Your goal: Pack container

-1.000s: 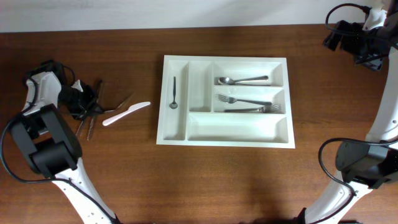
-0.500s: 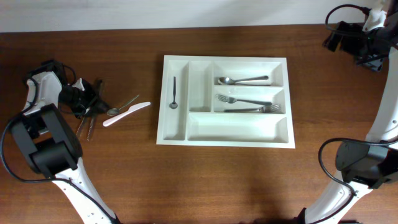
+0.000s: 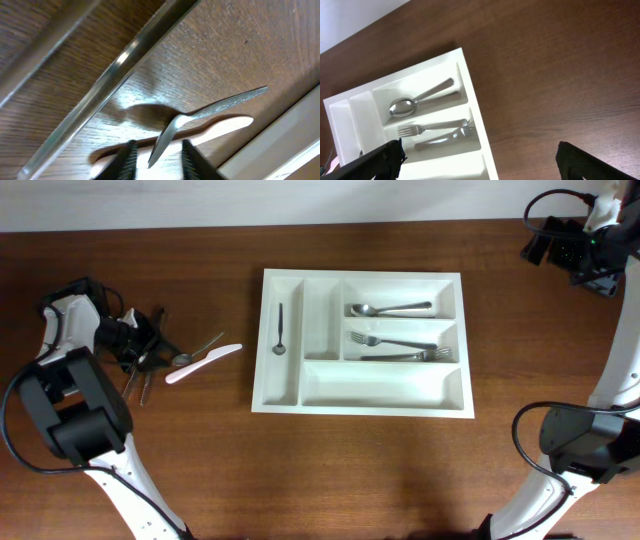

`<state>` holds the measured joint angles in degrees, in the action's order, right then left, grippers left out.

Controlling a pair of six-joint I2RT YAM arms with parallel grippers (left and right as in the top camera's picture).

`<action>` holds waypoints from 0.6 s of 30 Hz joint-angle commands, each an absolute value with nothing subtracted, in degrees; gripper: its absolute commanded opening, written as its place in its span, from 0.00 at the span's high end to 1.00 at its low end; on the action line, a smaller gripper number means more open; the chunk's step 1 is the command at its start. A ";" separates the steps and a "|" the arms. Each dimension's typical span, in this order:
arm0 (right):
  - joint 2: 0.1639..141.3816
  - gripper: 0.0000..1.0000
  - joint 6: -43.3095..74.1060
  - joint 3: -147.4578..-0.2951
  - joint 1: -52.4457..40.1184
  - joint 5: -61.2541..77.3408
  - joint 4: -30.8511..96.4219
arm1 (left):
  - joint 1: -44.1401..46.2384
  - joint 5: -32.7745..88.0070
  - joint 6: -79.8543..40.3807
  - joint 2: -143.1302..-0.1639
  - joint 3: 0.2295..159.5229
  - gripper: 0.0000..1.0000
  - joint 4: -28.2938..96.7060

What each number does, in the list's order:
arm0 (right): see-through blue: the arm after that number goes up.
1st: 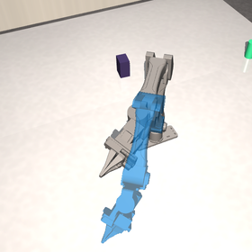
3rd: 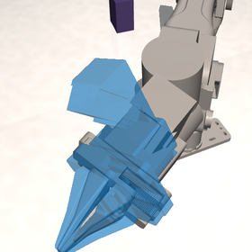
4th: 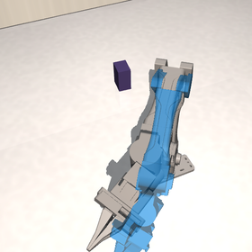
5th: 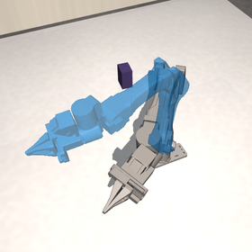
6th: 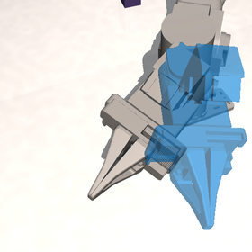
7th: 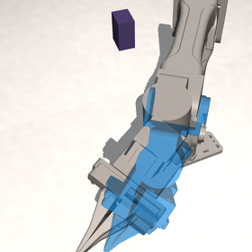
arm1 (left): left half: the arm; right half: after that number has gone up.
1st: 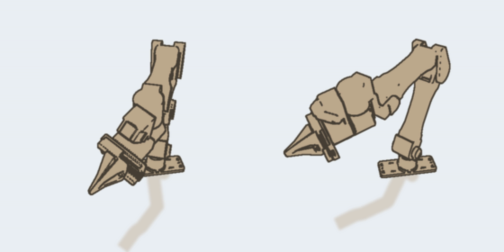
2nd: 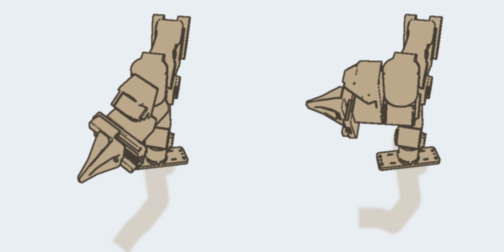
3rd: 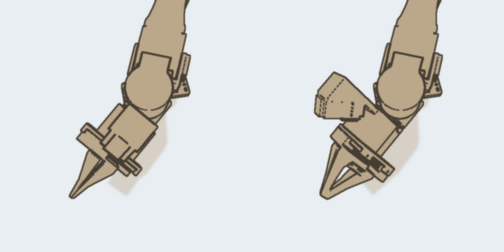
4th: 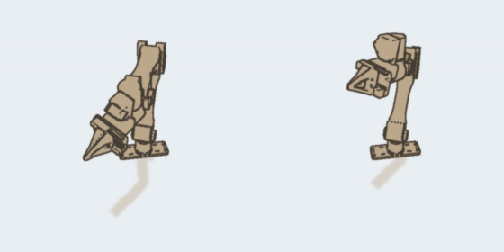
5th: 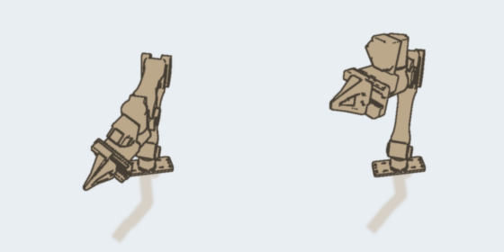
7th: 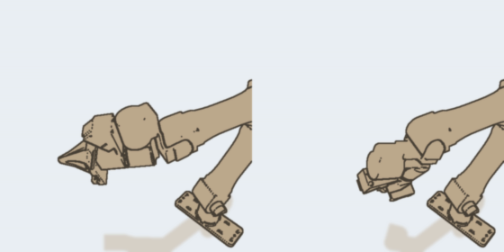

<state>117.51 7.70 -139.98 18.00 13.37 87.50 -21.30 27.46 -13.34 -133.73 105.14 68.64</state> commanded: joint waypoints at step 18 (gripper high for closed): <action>117.91 0.01 7.79 -139.94 17.63 12.64 87.68 | -17.52 25.04 -13.23 -134.15 105.01 0.84 68.55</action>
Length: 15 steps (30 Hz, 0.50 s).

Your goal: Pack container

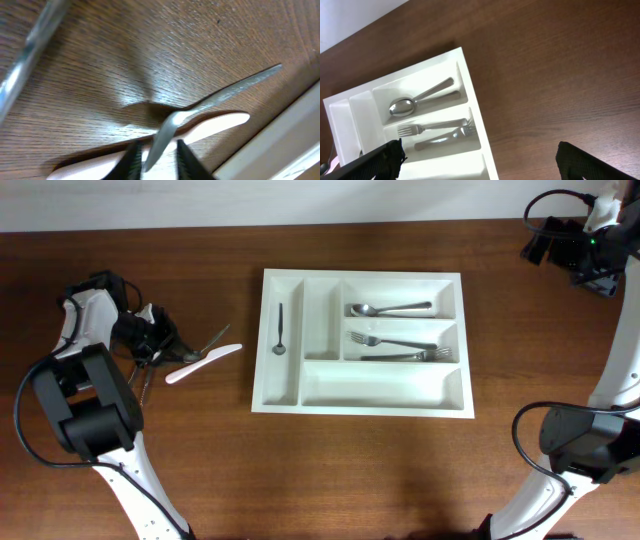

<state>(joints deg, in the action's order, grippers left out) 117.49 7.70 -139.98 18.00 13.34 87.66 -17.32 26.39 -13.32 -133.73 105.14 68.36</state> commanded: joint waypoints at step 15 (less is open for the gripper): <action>117.91 0.01 7.79 -139.92 17.63 12.64 87.68 | -17.52 25.06 -13.19 -134.15 105.01 0.85 67.94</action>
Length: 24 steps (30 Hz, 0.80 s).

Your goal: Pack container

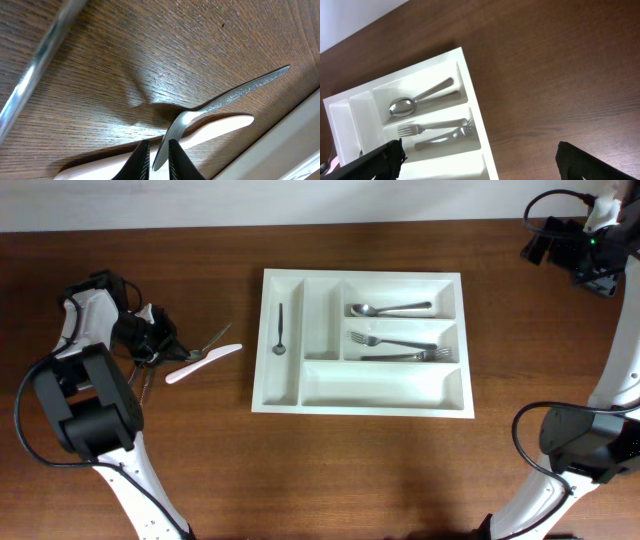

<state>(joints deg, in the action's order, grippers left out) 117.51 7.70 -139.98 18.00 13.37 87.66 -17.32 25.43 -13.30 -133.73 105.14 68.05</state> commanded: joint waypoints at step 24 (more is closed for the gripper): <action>117.91 0.01 7.79 -139.92 17.63 12.64 87.68 | -17.04 40.86 -7.99 -133.97 106.89 0.98 65.14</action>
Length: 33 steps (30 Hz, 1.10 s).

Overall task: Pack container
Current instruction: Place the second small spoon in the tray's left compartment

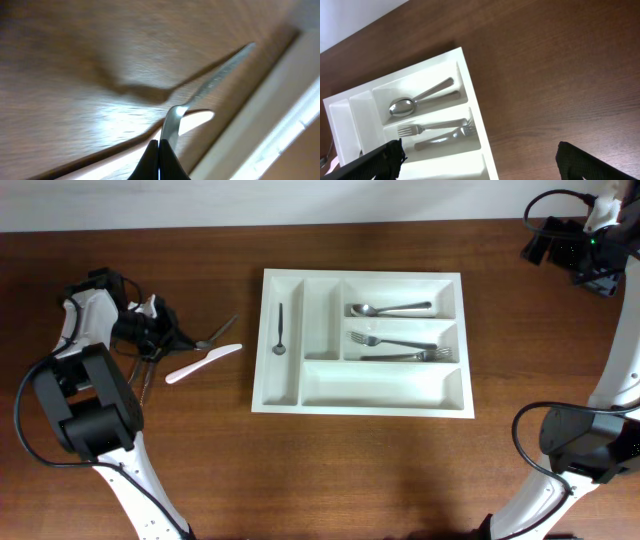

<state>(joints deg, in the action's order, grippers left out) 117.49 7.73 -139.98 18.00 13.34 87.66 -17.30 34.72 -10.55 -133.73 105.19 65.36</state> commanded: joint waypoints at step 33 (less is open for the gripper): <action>117.91 0.01 7.81 -139.94 17.63 12.67 87.68 | -2.55 32.49 -38.11 -121.99 115.44 0.98 67.72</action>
<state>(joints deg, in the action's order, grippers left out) 117.51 7.73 -139.98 18.00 13.17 87.66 -4.51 36.25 -30.55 -123.61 114.32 68.73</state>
